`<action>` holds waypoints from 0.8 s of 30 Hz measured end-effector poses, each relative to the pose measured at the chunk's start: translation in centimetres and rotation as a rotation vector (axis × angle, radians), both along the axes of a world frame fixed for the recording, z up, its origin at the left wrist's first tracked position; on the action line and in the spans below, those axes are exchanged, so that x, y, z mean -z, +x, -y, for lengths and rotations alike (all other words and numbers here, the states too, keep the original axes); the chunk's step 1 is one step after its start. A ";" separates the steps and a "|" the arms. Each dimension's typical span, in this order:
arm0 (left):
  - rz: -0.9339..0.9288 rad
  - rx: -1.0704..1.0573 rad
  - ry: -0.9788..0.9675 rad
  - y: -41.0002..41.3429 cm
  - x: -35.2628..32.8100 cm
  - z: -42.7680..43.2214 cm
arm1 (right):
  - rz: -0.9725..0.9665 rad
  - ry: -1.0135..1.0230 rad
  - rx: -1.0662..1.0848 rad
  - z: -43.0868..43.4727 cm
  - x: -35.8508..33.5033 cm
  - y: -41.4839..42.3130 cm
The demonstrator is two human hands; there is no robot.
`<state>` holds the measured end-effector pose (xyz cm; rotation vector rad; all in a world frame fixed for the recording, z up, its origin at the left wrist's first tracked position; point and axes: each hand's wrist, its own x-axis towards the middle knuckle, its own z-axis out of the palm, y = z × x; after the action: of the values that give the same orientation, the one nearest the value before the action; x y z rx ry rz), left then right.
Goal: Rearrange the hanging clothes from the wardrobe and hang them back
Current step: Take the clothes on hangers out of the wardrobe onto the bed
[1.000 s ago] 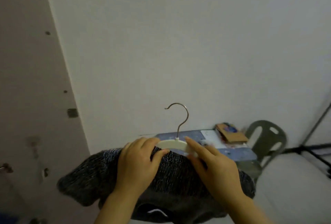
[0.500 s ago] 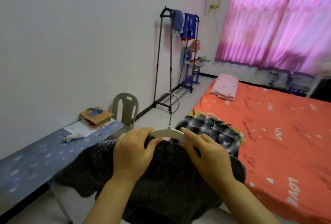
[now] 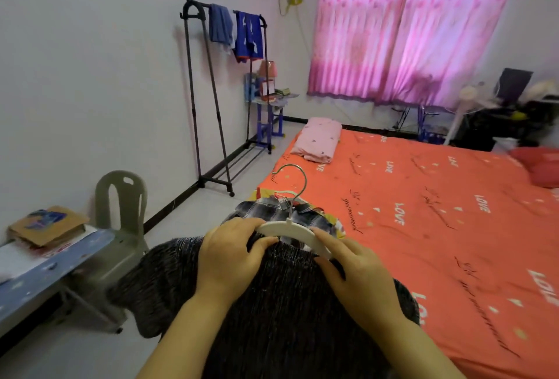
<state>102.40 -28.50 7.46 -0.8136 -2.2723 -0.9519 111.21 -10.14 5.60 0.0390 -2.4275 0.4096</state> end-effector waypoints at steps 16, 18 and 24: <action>0.153 0.099 -0.042 -22.8 6.7 -9.9 | 0.079 -0.051 0.088 -9.1 6.1 -21.1; 0.192 0.106 -0.064 -25.9 7.6 -10.5 | 0.111 -0.076 0.092 -9.5 7.1 -24.0; 0.266 0.139 -0.115 -34.2 9.9 -13.4 | 0.202 -0.173 0.118 -11.8 9.6 -31.4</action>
<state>68.24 -15.10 -2.45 -0.9534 -2.5451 -1.0538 79.80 1.69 -4.00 -0.2304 -2.5659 0.5919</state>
